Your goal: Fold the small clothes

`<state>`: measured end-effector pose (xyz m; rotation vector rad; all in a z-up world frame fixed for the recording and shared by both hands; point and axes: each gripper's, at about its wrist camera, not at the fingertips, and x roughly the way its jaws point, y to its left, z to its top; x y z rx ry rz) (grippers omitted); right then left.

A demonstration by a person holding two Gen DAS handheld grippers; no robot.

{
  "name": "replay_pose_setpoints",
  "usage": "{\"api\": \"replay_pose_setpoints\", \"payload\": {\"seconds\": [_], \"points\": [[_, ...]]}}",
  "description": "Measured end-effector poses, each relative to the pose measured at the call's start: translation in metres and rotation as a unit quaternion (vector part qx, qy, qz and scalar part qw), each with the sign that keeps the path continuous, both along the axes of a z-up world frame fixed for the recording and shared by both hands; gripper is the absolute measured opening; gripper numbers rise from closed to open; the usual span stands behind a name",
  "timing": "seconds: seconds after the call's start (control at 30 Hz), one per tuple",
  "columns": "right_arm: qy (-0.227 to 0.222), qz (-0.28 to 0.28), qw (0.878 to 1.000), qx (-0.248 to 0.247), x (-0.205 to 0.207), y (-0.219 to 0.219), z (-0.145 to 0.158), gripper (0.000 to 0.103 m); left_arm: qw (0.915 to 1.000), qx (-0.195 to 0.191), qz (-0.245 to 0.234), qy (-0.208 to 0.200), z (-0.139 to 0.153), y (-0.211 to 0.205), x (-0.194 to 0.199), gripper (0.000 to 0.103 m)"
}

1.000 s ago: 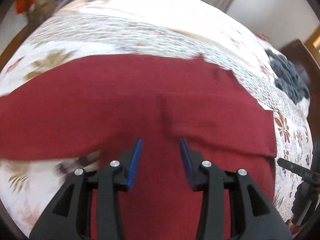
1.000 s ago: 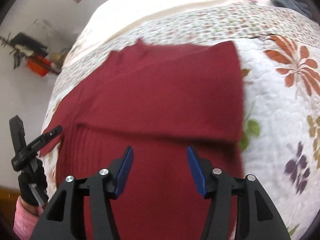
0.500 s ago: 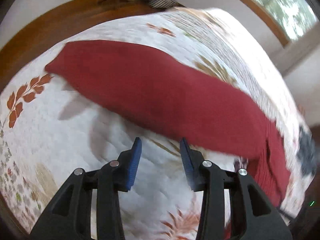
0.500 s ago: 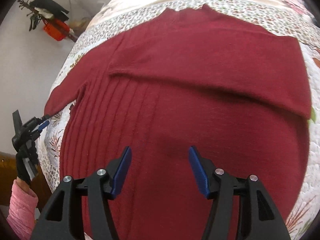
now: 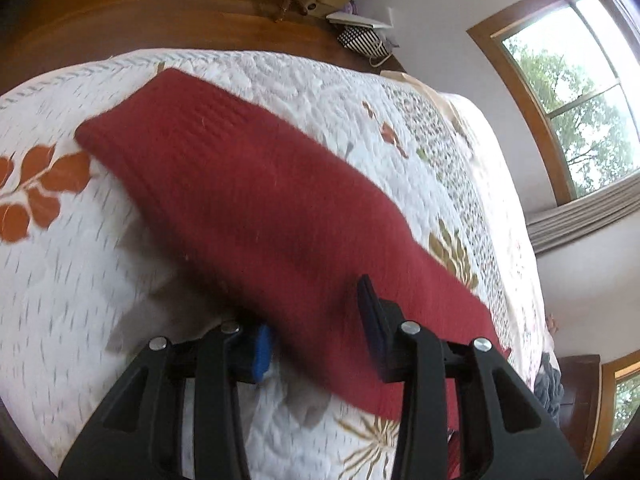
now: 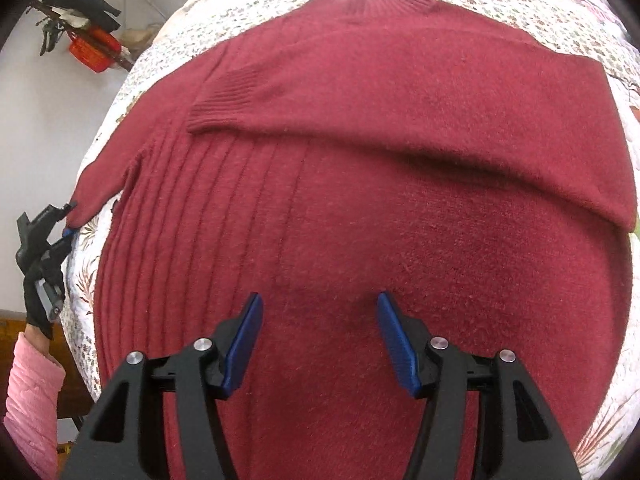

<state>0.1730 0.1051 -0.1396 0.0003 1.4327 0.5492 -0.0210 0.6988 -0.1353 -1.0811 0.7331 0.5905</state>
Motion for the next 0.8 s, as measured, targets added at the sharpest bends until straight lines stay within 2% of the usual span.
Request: {"api": "replay_pose_setpoints", "payload": {"seconds": [0.17,0.3,0.47,0.67,0.8], "points": [[-0.001,0.001,1.0,-0.004,0.0,0.005,-0.003,0.06,0.9998,0.008,0.008,0.014,0.001,0.009,0.005,0.012],[0.0,0.0,1.0,0.0,-0.001,0.003,-0.003,0.06,0.9997,0.013,0.007,0.02,0.002,0.012,0.006,0.007],[-0.003,-0.002,1.0,0.003,-0.001,-0.003,0.003,0.06,0.998,0.061,-0.011,0.011,0.028,-0.001,0.011,0.005],[-0.012,-0.013,1.0,0.015,-0.001,-0.014,0.016,0.06,0.9925,0.1,-0.064,-0.028,0.072,-0.038,0.043,0.005],[-0.019,-0.021,0.999,0.024,0.0,-0.025,0.025,0.06,0.9869,0.11,-0.108,-0.049,0.092,-0.073,0.071,0.005]]}}
